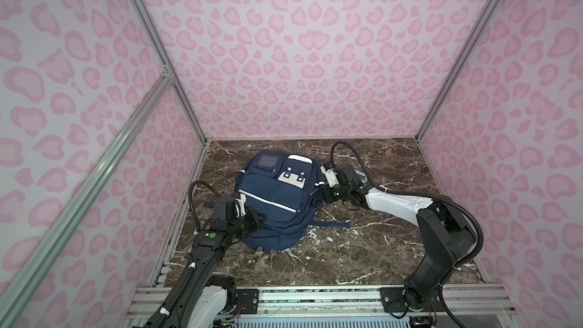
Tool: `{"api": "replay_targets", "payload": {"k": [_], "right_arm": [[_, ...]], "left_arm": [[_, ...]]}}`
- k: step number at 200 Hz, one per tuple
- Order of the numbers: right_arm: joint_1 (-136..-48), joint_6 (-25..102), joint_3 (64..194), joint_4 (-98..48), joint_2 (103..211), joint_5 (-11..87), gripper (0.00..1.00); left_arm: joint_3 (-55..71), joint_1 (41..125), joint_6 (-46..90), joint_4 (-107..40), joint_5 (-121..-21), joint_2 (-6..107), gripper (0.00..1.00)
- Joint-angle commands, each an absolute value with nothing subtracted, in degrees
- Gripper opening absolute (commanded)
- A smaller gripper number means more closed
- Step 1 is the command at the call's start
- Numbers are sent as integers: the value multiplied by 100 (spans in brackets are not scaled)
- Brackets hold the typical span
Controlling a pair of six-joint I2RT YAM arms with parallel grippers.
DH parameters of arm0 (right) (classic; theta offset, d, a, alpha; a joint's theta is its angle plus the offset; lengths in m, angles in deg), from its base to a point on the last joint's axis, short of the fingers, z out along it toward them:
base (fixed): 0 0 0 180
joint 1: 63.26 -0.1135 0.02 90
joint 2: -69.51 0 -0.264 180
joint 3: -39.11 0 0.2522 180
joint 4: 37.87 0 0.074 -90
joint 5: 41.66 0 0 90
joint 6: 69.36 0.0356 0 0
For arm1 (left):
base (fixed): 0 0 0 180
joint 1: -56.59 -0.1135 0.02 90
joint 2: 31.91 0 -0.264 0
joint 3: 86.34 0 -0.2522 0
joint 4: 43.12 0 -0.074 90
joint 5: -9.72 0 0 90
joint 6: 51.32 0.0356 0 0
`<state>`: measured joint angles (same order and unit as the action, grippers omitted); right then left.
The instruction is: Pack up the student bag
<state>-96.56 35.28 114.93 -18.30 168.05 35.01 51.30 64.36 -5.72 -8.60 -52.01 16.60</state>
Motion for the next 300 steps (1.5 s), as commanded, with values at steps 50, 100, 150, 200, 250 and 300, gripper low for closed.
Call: {"api": "replay_targets", "payload": {"k": [50,100,150,200,250,300], "right_arm": [[-10158,3476,13283,-1206,17723,2904,90],[-10431,3286,14273,-414,18765,2650,59],[-10421,3141,13327,-321,18120,2558,26],[-10281,2847,13342,-455,17939,2068,24],[-10077,3251,14586,-242,18559,2469,61],[-10264,3279,15697,246,19634,2001,57]], "left_arm": [[4647,6293,-158,-907,-5540,2290,8],[4510,6137,-148,-1168,-6049,2781,7],[3949,5923,-106,-1604,-6376,3641,10],[3479,5928,25,-1645,-6863,4024,18],[3880,5950,-116,-1602,-7183,3319,57],[3737,6035,-337,-2350,-6793,4168,83]]}}
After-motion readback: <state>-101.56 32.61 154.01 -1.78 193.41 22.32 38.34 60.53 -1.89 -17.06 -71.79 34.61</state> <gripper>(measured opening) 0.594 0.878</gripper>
